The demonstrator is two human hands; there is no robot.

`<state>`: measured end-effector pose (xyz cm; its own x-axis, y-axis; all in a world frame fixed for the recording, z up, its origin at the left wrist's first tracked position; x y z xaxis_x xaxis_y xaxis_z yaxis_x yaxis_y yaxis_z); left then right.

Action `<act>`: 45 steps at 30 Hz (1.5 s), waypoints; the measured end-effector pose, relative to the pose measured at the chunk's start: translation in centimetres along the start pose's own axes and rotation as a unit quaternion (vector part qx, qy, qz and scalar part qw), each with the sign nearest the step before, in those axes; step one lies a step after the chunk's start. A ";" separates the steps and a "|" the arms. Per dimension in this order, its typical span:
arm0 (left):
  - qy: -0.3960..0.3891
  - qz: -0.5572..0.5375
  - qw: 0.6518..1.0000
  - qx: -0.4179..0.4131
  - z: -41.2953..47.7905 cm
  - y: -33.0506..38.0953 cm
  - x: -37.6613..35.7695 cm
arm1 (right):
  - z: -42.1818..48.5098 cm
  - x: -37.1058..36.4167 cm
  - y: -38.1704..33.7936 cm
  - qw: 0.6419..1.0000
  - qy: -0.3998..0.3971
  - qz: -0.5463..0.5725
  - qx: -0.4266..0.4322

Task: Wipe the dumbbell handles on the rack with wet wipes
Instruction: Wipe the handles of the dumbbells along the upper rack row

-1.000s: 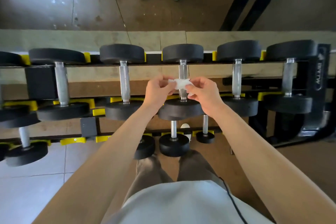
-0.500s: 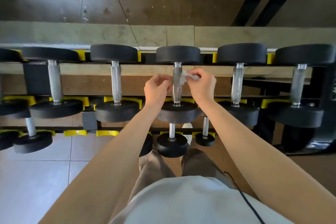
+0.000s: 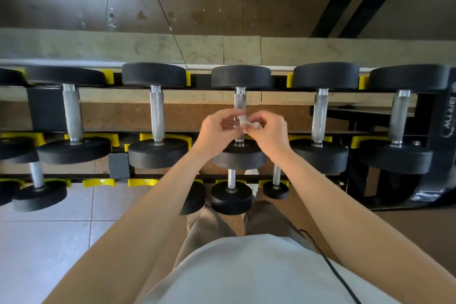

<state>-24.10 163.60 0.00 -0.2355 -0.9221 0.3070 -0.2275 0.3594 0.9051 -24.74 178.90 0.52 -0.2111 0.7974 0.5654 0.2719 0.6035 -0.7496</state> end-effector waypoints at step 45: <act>-0.022 0.012 0.988 0.154 -0.1 -0.1 2.5 | -0.7 -1.5 0.1 0.996 0.060 0.045 0.055</act>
<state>-24.58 161.20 0.69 -0.2831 -0.9084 0.3077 -0.4961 0.4132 0.7637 -23.70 177.72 -0.16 -0.0757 0.8473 0.5257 0.1787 0.5302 -0.8288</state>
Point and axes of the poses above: each hand's wrist, its own z-axis towards the middle knuckle, its own x-axis out of the back of the hand, y = z × x, the point moved 9 cm from there along z, towards the middle knuckle
